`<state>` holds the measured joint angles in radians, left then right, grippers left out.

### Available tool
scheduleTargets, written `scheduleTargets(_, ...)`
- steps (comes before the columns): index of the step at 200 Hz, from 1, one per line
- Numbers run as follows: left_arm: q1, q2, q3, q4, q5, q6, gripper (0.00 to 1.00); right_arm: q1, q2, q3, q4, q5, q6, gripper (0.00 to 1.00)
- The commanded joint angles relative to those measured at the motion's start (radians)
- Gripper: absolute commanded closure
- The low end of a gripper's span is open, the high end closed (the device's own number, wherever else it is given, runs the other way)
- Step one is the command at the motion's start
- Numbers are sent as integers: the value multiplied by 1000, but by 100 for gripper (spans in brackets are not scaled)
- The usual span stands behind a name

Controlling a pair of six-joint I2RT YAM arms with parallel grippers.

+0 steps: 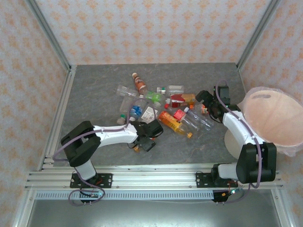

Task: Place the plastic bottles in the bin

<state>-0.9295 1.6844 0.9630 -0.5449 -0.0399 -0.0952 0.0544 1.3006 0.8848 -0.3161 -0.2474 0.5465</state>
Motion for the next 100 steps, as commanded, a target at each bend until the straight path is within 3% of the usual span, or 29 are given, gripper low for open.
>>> scheduleTargets(1,-5,-56,-46,25,-15,-57,44,2,-51,6,-68,3,-68,1)
scheduleTargets(31,-5,-125,-46,34,-8,-84,52,5,-111,-11,-71,-106,-113,1)
scheduleTargets(52,-4,-236,-37,81,16,-101,52,10,-200,-44,-13,-266,-129,1)
scheduleTargets(77,29,-378,-39,173,97,-130,53,35,-259,-93,141,-498,-84,1)
scheduleTargets(100,102,-497,-95,318,242,-188,54,77,-271,-147,402,-674,56,1)
